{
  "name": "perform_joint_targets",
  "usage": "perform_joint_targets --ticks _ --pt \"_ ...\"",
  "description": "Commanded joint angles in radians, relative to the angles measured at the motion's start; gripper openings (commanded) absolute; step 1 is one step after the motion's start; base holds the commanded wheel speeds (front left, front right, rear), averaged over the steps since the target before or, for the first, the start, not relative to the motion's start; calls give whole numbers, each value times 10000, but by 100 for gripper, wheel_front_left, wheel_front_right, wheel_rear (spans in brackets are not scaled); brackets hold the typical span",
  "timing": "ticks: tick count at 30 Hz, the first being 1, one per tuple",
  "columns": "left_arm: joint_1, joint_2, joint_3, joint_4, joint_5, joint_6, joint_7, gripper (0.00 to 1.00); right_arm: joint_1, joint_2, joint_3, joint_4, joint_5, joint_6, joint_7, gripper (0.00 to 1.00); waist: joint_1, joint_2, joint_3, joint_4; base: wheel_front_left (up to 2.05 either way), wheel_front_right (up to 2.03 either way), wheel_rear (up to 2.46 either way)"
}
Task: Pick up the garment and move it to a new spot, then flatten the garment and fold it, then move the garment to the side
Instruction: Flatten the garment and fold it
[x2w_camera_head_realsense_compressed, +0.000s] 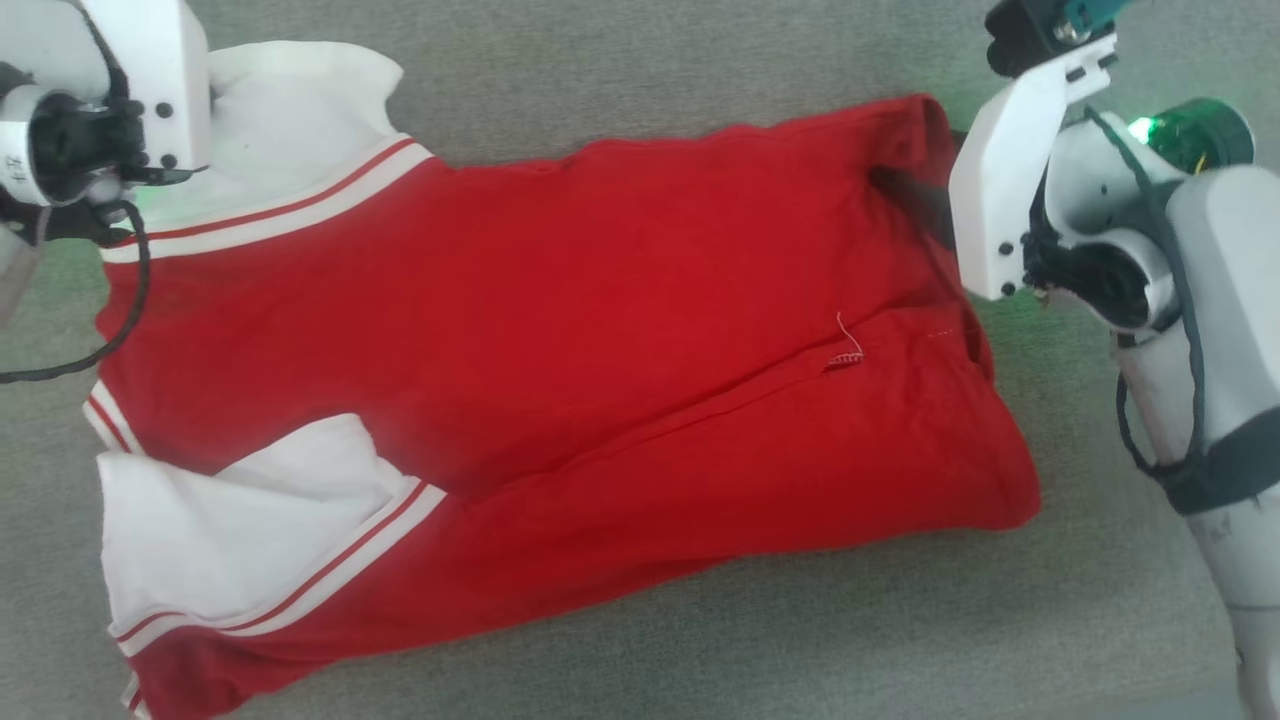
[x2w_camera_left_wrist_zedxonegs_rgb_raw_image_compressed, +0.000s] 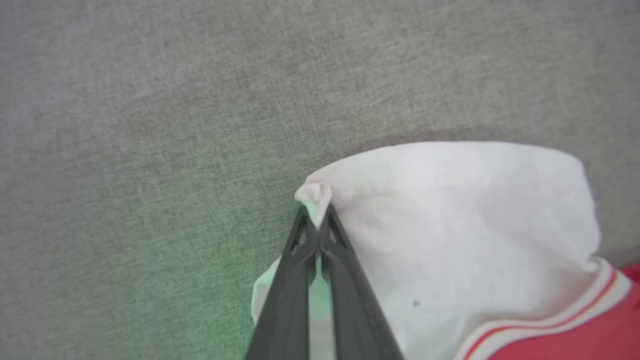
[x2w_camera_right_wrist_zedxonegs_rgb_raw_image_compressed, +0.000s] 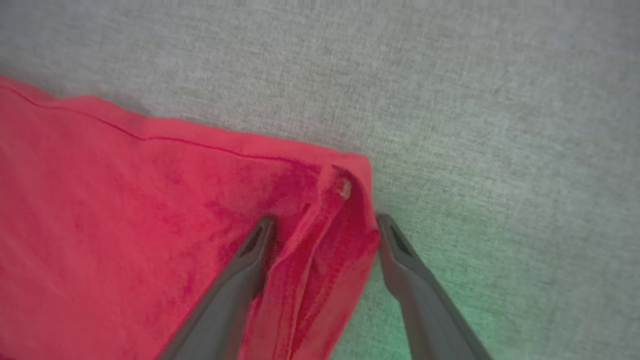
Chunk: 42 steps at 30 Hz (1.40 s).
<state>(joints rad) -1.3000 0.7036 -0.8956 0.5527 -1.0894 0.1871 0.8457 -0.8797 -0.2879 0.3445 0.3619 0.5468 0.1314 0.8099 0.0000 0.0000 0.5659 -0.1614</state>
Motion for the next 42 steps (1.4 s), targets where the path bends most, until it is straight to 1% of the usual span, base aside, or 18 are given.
perform_joint_targets --ticks 1,2,3,4,9,12,15,17,21,26,29,30,31,36,37,38,42 --pt "137 -118 -109 180 127 -93 -27 0 188 141 176 490 -18 -13 199 100 0 0 -36 79 0 0 0" --pt "112 -152 -107 240 142 -145 -104 0 91 126 206 622 -45 -15 316 100 0 0 -57 127 0 0 0" --pt "82 -208 -95 295 128 -200 -157 0 16 78 310 714 -76 -15 431 19 0 0 -81 192 0 0 0" --pt "53 -258 -89 348 107 -267 -222 0 -44 31 406 788 -57 -13 548 0 0 0 -117 252 0 0 0" --pt "-192 -467 48 541 -13 -475 -466 0 -287 -218 456 693 183 -8 428 0 0 0 -348 556 0 0 0" --pt "-217 -513 90 530 -118 -507 -322 0 -272 -440 436 564 227 -10 241 0 0 0 -565 753 0 0 0" --pt "-228 -484 124 316 -232 -329 -110 0 -138 -680 405 334 339 -10 98 0 0 0 -819 966 0 0 0" --pt "-165 -351 87 27 -268 -217 102 0 -9 -888 373 123 374 -8 29 0 0 0 -977 1099 0 0 0" --pt "128 -46 -23 -967 -202 16 351 0 435 -1275 191 -448 518 -10 -84 0 0 0 -1270 1395 0 0 0" --pt "612 683 -215 -2823 -38 686 796 0 1192 -1717 -264 -1489 717 -10 -56 0 0 0 -1588 1721 0 0 0" --pt "1009 1182 -253 -4249 -28 1239 992 0 1735 -1937 -578 -2236 757 -10 110 0 0 0 -1759 1885 0 0 0" --pt "1366 1529 -298 -5207 -33 1624 1104 0 2185 -2031 -828 -2736 783 -10 233 0 0 0 -1881 1999 0 0 0" --pt "1537 1698 -301 -5657 -67 1828 1140 0 2417 -2055 -956 -2999 786 -10 316 0 0 0 -1931 2038 0 0 0" --pt "2479 2501 -457 -7848 -122 2701 1210 0 3670 -2252 -1542 -4364 988 -10 835 0 0 0 -2076 2217 0 0 0" --pt "2662 2638 -476 -8198 -143 2854 1186 0 3950 -2280 -1688 -4598 1006 -10 928 0 0 0 -2091 2242 0 0 0" --pt "2662 2638 -476 -8198 -143 2854 1186 0 3950 -2280 -1688 -4598 1006 -10 928 0 0 0 -2091 2242 0 0 0" --pt "3499 3094 -653 -9360 -161 3416 1004 0 5075 -2285 -2249 -5396 1087 -10 1259 0 0 0 -2154 2339 0 0 0"
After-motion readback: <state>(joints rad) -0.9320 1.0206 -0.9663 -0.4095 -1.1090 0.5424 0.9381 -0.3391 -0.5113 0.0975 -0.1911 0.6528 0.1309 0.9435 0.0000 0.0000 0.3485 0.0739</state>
